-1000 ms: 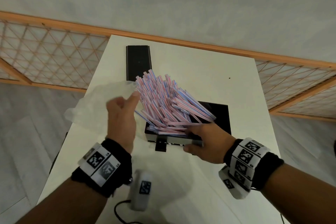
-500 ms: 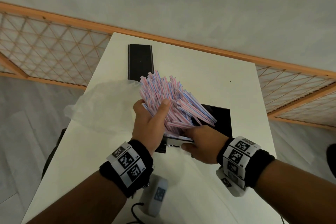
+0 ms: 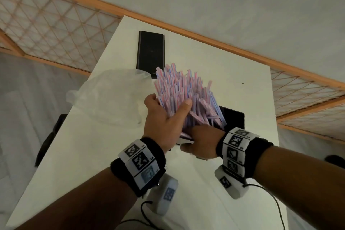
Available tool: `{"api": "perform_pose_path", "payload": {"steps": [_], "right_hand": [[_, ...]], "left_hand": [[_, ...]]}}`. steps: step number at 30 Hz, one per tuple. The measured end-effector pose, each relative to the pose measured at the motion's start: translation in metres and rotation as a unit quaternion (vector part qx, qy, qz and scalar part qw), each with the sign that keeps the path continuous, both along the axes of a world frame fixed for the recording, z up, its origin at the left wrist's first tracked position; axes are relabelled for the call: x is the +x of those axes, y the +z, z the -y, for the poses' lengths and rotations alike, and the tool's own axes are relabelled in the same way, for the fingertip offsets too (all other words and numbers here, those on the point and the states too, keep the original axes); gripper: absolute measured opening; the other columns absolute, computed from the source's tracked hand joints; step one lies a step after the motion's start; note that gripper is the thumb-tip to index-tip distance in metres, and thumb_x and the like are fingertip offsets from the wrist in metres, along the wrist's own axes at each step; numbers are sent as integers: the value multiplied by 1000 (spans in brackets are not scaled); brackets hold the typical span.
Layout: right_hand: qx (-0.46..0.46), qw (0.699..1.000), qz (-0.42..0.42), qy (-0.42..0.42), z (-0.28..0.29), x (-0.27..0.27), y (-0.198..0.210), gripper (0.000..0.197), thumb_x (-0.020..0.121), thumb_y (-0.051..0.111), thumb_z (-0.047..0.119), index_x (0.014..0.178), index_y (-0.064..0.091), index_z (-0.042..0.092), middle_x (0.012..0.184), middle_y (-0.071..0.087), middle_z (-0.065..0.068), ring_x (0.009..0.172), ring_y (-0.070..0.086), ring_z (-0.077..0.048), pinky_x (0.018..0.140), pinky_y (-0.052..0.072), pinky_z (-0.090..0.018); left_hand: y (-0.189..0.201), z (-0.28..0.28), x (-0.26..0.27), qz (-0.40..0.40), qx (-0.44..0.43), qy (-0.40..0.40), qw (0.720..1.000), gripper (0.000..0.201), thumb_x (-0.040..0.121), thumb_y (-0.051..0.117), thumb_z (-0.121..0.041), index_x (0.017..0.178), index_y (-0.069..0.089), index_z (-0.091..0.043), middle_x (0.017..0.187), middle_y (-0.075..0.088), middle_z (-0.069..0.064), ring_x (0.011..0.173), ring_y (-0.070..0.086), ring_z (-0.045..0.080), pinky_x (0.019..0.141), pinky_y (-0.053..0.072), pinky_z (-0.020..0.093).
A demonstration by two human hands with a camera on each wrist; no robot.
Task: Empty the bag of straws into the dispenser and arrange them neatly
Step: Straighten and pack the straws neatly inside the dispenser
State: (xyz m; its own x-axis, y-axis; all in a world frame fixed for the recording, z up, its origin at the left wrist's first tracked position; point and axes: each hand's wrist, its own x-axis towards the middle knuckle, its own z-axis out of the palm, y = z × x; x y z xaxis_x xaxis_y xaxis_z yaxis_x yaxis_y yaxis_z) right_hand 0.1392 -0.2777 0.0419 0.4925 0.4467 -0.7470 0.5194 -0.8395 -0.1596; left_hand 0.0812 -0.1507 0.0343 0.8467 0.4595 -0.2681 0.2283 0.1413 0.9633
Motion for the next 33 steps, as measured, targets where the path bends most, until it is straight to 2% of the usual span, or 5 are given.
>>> {"api": "perform_pose_path", "payload": {"steps": [6,11,22,28,33], "right_hand": [[-12,1000,-27,1,-9,4,5,42,90,61,48,119,61,17,77,65,6,68,59,-12,77,52,-30],[-29,999,-39,-14,-5,4,-1,50,81,65,52,120,62,21,105,72,-2,95,68,-23,88,56,-41],[23,997,-37,-59,30,15,28,35,71,71,56,81,60,24,73,66,4,65,60,-11,63,52,-33],[101,988,-69,-94,6,0,13,55,80,73,48,129,53,31,112,69,9,99,66,-13,90,56,-35],[86,994,-37,-65,2,-4,5,77,80,71,60,142,40,26,127,62,6,113,61,-17,97,51,-35]], "left_hand": [[-1,2,0,-26,43,-19,999,90,78,84,-30,141,22,-8,118,61,-11,89,61,-14,70,47,-1],[-7,-3,2,-27,82,-48,995,87,85,76,-32,143,17,-7,129,59,-2,105,63,6,76,47,3],[-6,-22,-15,-102,124,-121,980,73,78,79,-51,126,40,-13,111,60,-8,95,60,4,65,41,13],[-12,-19,-10,-51,65,-129,988,61,76,72,-64,122,62,-26,119,67,1,109,69,13,88,58,39],[-4,-27,-7,-76,45,-140,986,88,63,74,-78,125,56,-18,109,73,-4,97,73,13,83,61,44]]}}
